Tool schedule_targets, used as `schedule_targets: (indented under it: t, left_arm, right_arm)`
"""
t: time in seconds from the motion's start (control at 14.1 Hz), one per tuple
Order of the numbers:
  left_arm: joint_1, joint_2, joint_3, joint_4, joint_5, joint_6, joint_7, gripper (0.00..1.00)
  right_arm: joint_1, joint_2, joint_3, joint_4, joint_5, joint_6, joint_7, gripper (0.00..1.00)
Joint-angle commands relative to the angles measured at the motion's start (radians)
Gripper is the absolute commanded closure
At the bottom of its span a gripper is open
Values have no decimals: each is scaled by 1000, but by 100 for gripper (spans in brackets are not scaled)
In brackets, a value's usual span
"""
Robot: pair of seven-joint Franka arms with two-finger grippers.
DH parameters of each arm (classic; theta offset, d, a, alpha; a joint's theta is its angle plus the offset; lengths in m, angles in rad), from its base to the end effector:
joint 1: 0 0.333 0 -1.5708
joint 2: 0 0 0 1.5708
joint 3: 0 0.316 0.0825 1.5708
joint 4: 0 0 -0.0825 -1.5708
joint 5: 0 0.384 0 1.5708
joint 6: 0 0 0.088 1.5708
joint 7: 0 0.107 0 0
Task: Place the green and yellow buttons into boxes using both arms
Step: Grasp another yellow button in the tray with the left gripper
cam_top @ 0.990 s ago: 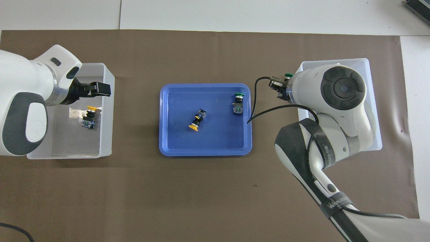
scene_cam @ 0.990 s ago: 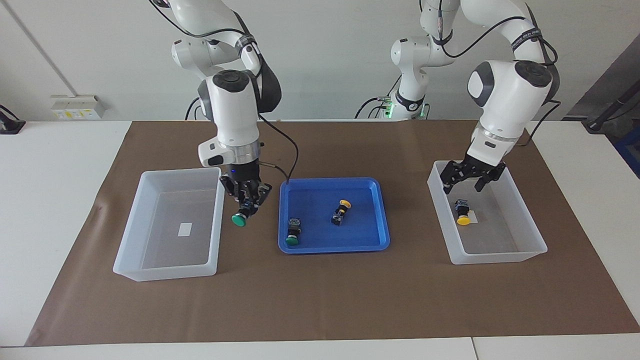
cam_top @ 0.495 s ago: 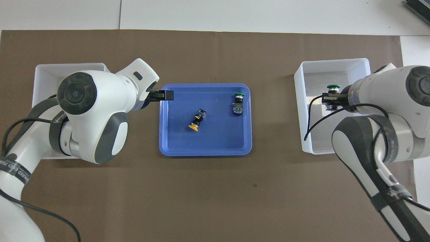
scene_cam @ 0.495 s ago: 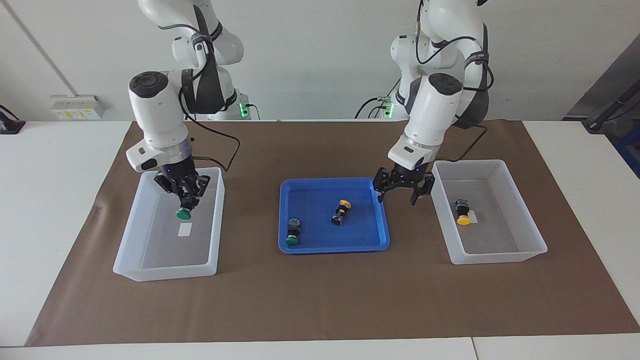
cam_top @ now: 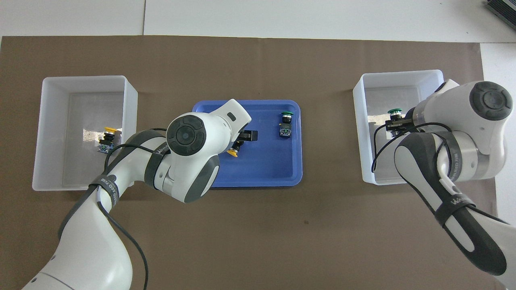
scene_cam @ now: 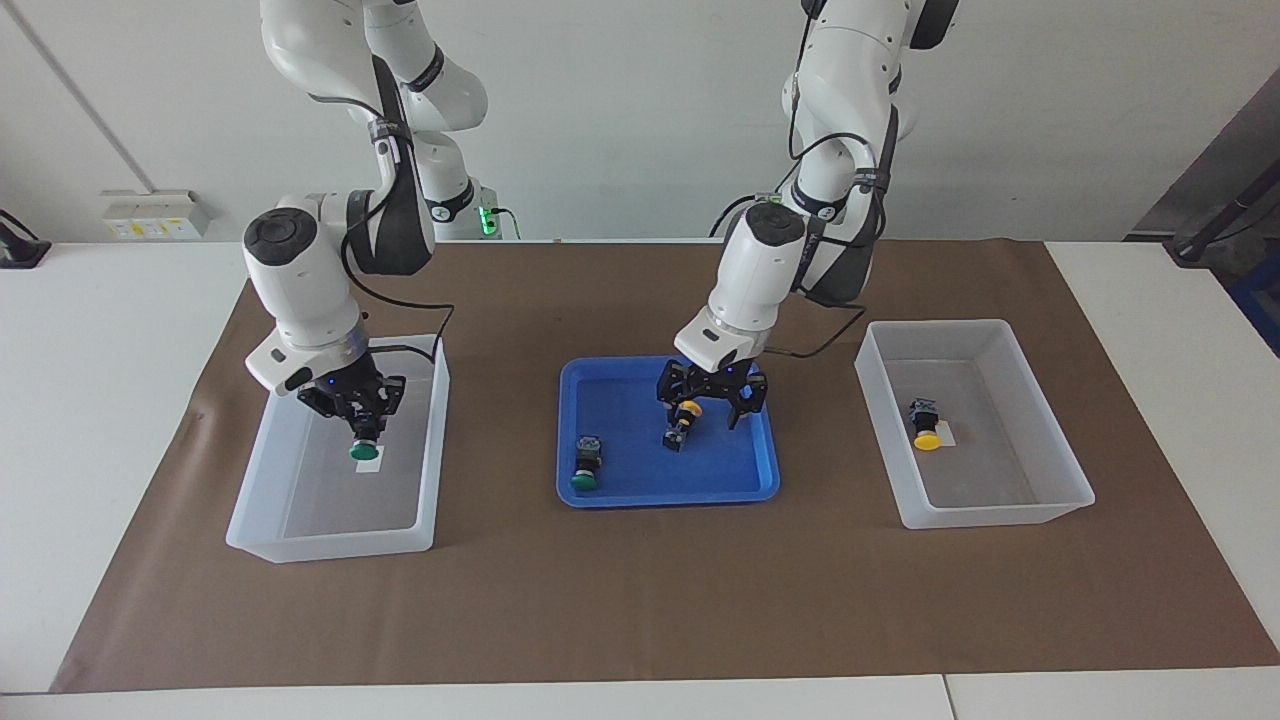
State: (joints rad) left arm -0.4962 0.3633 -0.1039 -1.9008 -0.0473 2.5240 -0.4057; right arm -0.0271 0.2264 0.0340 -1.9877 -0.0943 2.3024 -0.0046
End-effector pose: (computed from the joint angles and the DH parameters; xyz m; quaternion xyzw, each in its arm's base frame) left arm 0.5393 -0.3629 0.3374 0.9882 -0.0732 0.0977 0.0925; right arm 0.6052 0.0015 0.3594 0.9979 0.0350 0.0443 0.0326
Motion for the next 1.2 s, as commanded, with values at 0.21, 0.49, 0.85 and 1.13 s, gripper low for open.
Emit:
schedule_targets:
  t: [0.21, 0.49, 0.85, 1.13]
  left_arm:
    - [-45, 37, 21, 0, 38, 10, -4, 0]
    - [-47, 36, 23, -10, 38, -14, -4, 12]
    - [-42, 32, 26, 3, 49, -79, 2, 100]
    - [-32, 32, 26, 72, 55, -189, 2, 100]
  right_arm:
    - [-14, 99, 14, 42, 16, 120, -31, 100]
    - [-24, 155, 14, 128, 16, 127, -34, 100]
    - [-24, 211, 14, 145, 18, 192, -34, 100]
    - [-24, 205, 14, 145, 21, 196, -22, 0]
